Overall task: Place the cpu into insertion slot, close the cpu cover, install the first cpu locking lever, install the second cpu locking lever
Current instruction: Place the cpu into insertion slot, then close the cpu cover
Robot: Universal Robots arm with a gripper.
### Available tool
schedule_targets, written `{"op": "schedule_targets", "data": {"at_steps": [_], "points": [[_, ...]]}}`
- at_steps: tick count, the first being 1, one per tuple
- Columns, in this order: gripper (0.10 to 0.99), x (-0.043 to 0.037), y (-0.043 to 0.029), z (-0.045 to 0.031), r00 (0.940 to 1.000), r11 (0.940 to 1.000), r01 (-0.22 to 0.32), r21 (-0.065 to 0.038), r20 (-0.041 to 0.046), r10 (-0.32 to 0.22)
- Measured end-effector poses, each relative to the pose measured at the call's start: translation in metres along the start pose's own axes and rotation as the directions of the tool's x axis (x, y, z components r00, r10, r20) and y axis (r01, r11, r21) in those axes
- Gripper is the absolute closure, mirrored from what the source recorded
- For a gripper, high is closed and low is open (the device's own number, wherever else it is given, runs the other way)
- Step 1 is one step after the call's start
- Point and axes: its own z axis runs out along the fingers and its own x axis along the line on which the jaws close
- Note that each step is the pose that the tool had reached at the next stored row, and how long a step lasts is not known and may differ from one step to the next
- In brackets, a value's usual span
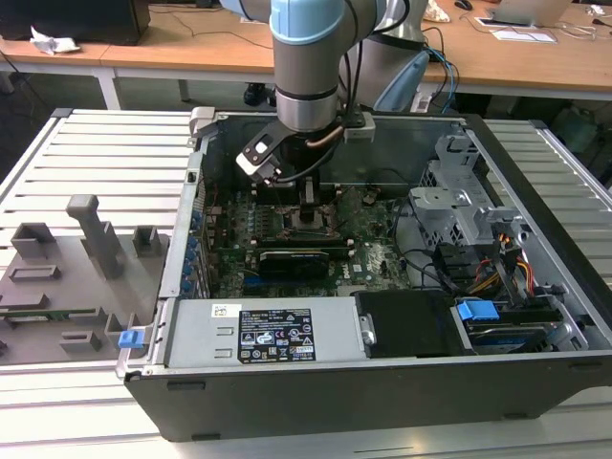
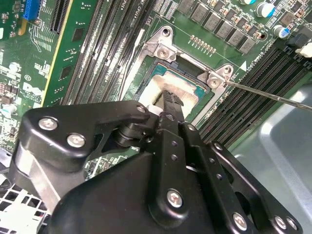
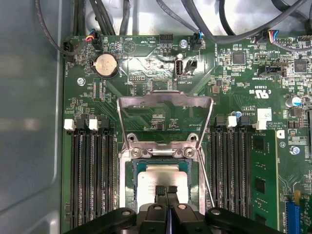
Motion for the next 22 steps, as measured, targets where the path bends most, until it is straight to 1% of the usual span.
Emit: {"op": "schedule_targets", "data": {"at_steps": [22], "points": [[0.980, 0.0000, 0.0003, -0.0041, 1.0000, 1.0000, -0.001, 0.000, -0.0001, 0.001]]}}
